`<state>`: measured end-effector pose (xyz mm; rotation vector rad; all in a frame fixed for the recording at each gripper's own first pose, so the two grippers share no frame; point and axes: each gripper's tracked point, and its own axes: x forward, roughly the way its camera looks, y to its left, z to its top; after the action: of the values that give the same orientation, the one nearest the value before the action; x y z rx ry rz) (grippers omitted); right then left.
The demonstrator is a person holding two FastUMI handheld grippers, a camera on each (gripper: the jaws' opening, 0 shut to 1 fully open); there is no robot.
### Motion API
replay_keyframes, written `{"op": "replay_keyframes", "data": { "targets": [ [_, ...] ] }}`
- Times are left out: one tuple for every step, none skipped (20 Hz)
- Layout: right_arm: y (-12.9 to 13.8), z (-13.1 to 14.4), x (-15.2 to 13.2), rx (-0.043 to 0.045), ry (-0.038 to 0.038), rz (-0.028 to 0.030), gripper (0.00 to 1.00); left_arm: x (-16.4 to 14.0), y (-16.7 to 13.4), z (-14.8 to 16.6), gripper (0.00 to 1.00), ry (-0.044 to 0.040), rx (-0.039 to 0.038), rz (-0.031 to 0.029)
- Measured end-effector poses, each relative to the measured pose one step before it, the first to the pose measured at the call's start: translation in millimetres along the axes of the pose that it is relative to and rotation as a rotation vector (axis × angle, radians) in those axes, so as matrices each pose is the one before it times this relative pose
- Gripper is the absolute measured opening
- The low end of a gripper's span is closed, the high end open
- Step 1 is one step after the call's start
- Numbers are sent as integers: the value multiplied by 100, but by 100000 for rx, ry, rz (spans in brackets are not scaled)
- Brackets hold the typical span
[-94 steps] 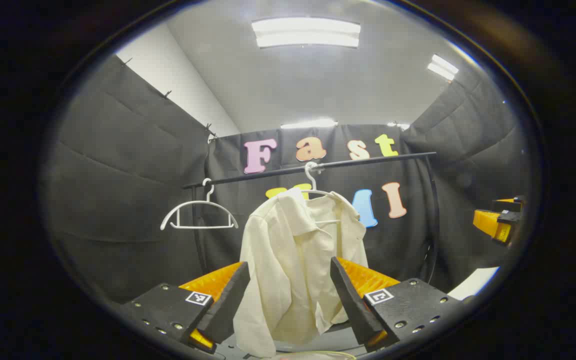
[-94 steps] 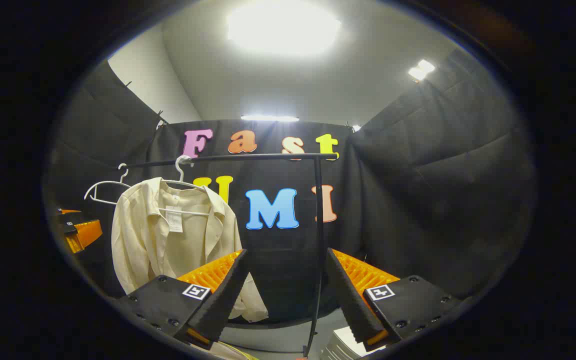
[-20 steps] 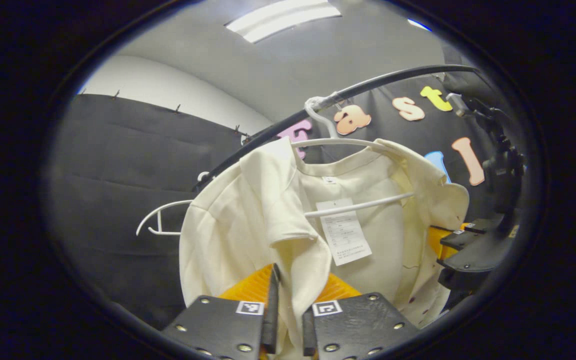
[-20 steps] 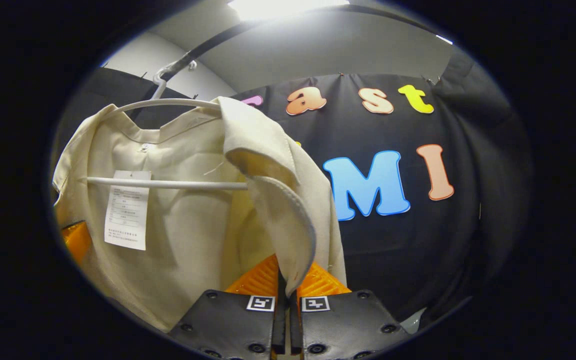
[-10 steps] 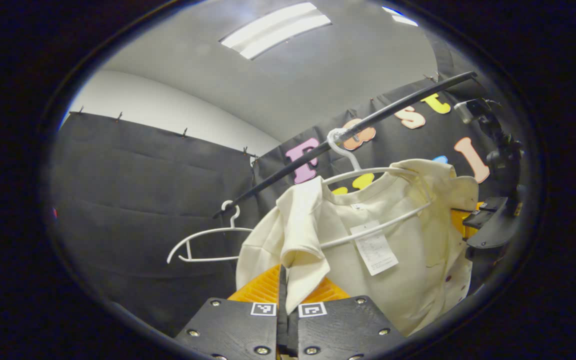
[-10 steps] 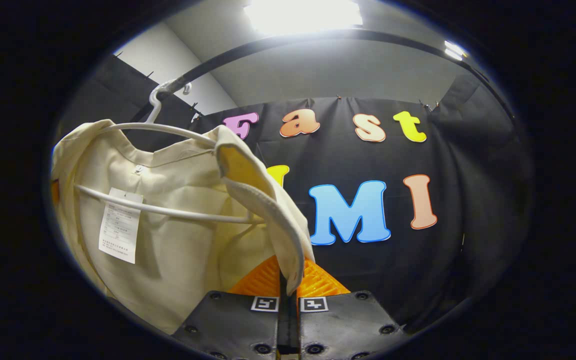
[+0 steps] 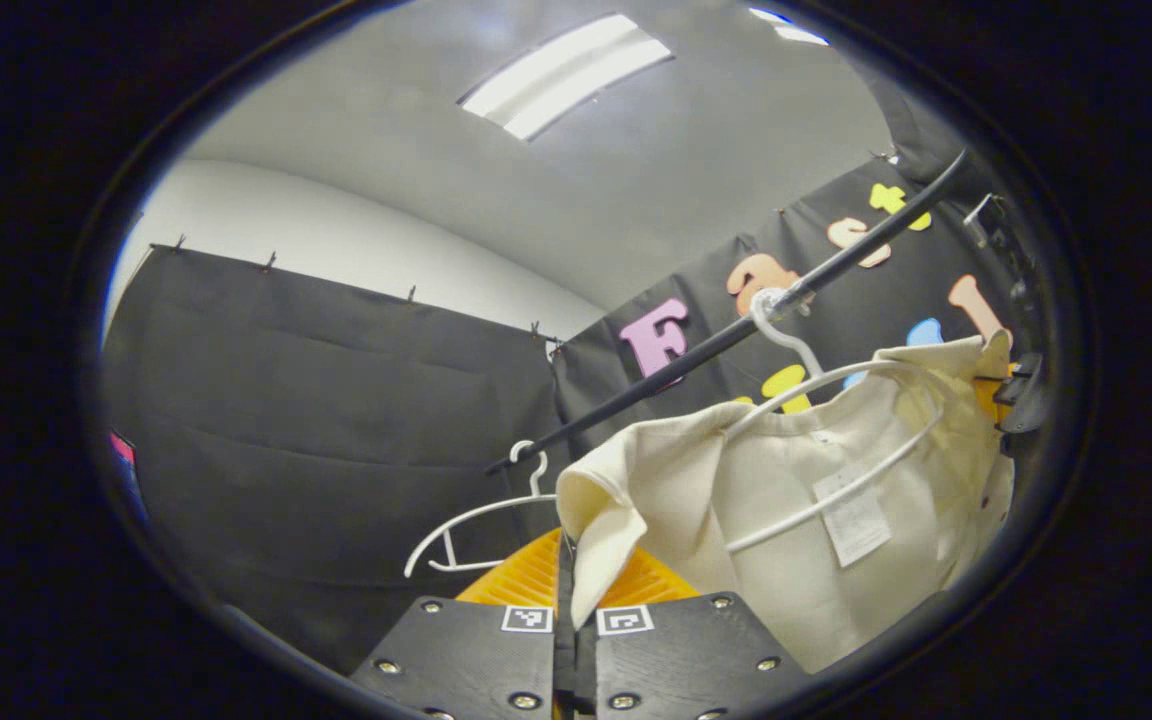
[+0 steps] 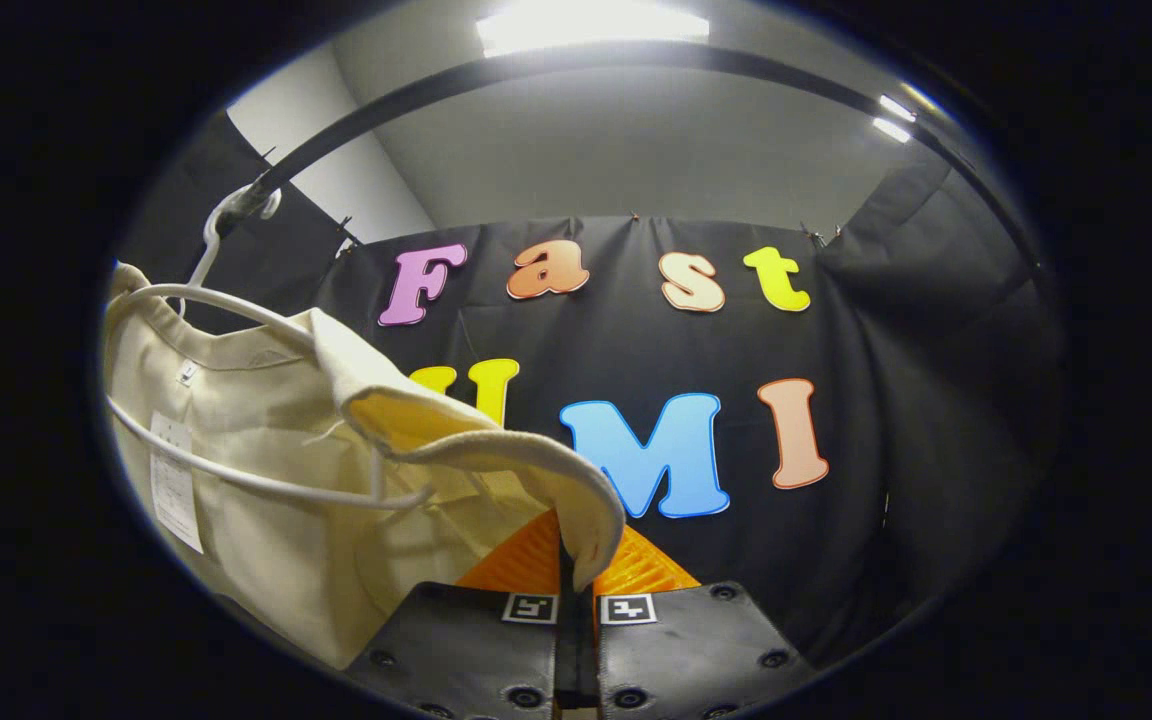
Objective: Grasp the clothes on the hanger with both hands and then place them into the laundry hamper below.
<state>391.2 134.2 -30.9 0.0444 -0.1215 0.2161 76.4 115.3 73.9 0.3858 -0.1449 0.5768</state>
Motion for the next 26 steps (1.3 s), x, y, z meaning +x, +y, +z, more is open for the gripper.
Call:
{"op": "replay_keyframes", "data": {
  "targets": [
    [-378, 211, 391, 290, -462, -737, 1, 585, 480, 252, 0, -879, 217, 1189],
    [-324, 269, 388, -36, -789, -706, 1, 489, 502, 415, 0, -1382, 407, 929],
    [-198, 214, 461, 35, -756, 34, 1, 643, 509, 528, 0, -2011, 317, 774],
    [-69, 68, 475, -47, -224, 345, 1, 710, 753, 248, 0, -1495, -4, 1156],
    [-76, 52, 527, -295, -104, 392, 1, 716, 704, 90, 1, -768, -349, 729],
    [62, 109, 460, -476, -163, 858, 1, 561, 485, -228, 1, 118, -675, 282],
    [129, -47, 560, -560, -525, 509, 1, 427, 112, -305, 1, 41, -457, -126],
    [219, -237, 503, -437, 469, 899, 1, 563, 53, -317, 1, 491, 98, -381],
    [329, -507, 406, 65, 957, 1130, 1, 487, -17, -435, 1, 854, 249, -778],
    [252, -806, 522, 75, 2076, 997, 1, 443, -191, -389, 1, 485, 223, -799],
    [270, -769, 483, 620, 1797, 1007, 1, 337, -168, -201, 2, 338, -157, -754],
    [168, -756, 492, 1163, 1868, 979, 1, 194, 50, -410, 1, 402, -72, -311],
    [-17, -810, 346, 794, 2055, 81, 1, 106, 122, -365, 1, 389, 453, 84],
    [-384, -702, 298, 540, 1664, -419, 0, 96, 57, -348, 0, 157, 634, 211],
    [316, -779, 138, 1807, 2511, 1901, 1, 63, -256, -397, 0, 545, -123, -976],
    [558, -1243, 159, 1485, 2674, 952, 3, 59, -189, -356, 1, 207, -377, -338],
    [395, -866, -70, 597, 1665, 1312, 1, -121, -214, -106, 1, -274, 98, -602],
    [582, -813, -223, -58, 1118, 1347, 1, -264, -230, 22, 1, -1080, 959, -521],
    [286, -823, -289, -1338, 726, -127, 1, -159, -73, 133, 0, -1057, 1611, 167],
    [-41, -712, -247, -757, 183, -822, 1, -314, -166, -262, 1, -25, 943, -305],
    [296, -959, -127, 256, 1280, 352, 1, -228, -17, -438, 0, 980, -121, -488],
    [735, -1324, -25, 558, 2445, 837, 4, -58, 151, -535, 0, 1275, -353, -397],
    [442, -1183, -6, 186, 2557, 733, 3, 32, 318, -589, 1, 1661, -119, 51],
    [266, -616, -237, 519, 1391, 640, 3, -151, 435, -489, 1, 1078, -407, -47],
    [299, -221, -307, 608, 244, 669, 1, -80, 283, -92, 0, 198, -223, -15],
    [276, -197, -257, -108, -154, 479, 1, -98, 183, -72, 1, -402, -17, -97]
  ]
}}
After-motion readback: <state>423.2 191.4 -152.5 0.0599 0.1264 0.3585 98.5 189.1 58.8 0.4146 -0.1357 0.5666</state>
